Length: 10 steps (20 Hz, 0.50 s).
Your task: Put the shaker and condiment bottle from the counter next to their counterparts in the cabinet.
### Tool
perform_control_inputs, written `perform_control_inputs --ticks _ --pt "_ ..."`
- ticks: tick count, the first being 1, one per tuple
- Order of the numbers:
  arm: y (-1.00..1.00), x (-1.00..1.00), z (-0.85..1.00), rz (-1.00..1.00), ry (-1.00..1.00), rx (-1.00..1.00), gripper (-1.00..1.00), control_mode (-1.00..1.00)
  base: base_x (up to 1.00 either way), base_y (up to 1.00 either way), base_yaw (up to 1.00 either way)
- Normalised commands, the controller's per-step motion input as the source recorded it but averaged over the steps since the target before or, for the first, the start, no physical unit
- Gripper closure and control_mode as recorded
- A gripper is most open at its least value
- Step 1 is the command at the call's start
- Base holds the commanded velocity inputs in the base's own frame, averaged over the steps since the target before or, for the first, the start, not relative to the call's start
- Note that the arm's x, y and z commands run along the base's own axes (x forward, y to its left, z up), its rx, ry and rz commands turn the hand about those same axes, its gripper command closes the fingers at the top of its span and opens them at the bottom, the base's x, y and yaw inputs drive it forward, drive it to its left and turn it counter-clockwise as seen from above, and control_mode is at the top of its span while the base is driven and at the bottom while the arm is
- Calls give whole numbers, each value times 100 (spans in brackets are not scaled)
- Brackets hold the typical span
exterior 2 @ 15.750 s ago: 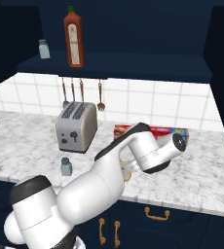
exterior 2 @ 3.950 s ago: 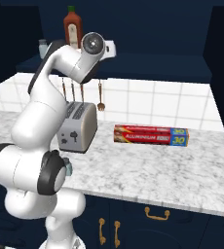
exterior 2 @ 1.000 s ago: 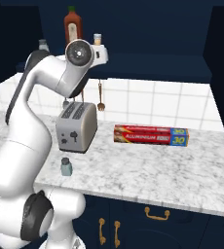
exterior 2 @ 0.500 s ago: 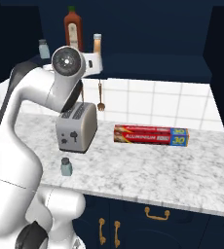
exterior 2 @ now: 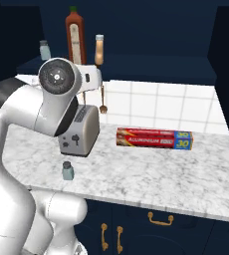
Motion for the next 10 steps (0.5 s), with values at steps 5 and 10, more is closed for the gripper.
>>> perform_control_inputs --ticks 5,10 --pt "3 -55 -27 0 0 -2 -100 -100 0 0 0" --pt "3 -44 -43 0 0 -4 -100 -100 0 0 0"
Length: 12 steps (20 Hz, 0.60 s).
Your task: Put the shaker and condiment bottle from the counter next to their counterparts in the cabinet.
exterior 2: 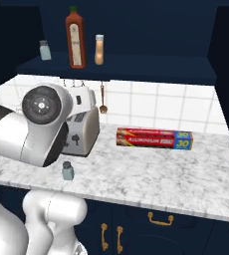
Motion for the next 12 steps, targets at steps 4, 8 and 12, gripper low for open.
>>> perform_control_inputs --ticks 4,8,12 --pt "0 -37 -33 1 1 -2 -100 -100 0 0 0" --pt "0 -31 -15 2 6 0 -100 -100 0 0 0" --pt "8 -26 -23 1 11 -3 -100 -100 0 0 0"
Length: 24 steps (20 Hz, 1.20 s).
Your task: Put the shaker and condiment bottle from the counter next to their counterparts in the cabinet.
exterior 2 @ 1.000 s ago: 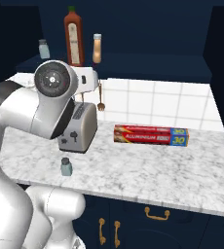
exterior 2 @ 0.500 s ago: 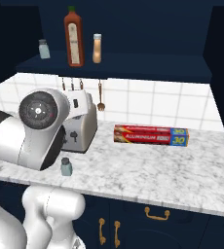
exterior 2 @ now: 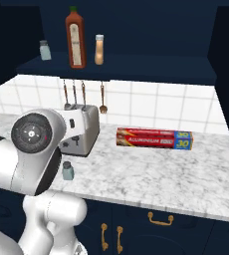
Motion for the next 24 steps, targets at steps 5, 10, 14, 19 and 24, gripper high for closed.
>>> perform_control_inputs --ticks 5,10,14,19,24 --pt "6 -12 -24 3 12 -3 -100 -100 0 0 0" --pt "5 -13 -42 5 4 -2 -100 -100 0 0 0" --pt "0 -6 -46 13 0 -1 -100 -100 0 0 0" --pt "0 -1 -41 18 0 0 -100 -100 0 0 0" --pt "1 -1 -44 16 1 -2 -100 -100 0 0 0"
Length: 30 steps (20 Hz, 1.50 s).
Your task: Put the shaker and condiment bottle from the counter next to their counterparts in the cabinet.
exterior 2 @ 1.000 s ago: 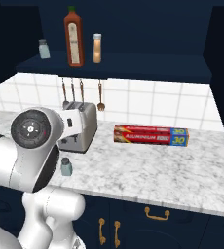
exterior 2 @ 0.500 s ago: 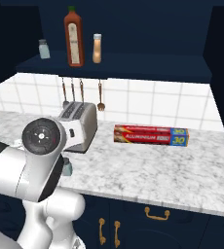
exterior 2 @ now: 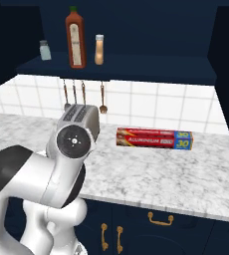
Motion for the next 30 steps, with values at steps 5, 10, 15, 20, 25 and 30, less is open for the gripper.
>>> perform_control_inputs --ticks 5,10,15,20,25,30 --pt "1 0 -50 17 1 -6 -100 -100 0 0 0" --pt "0 0 -48 15 -3 -4 -100 -100 0 0 0" --pt "38 1 -31 2 1 -7 -100 -100 0 0 0" --pt "34 11 -19 1 -1 -9 -100 -100 0 0 0" --pt "-1 17 -30 10 -4 0 -100 -100 0 0 0" --pt "0 21 -32 9 -6 -3 -100 -100 0 0 0"
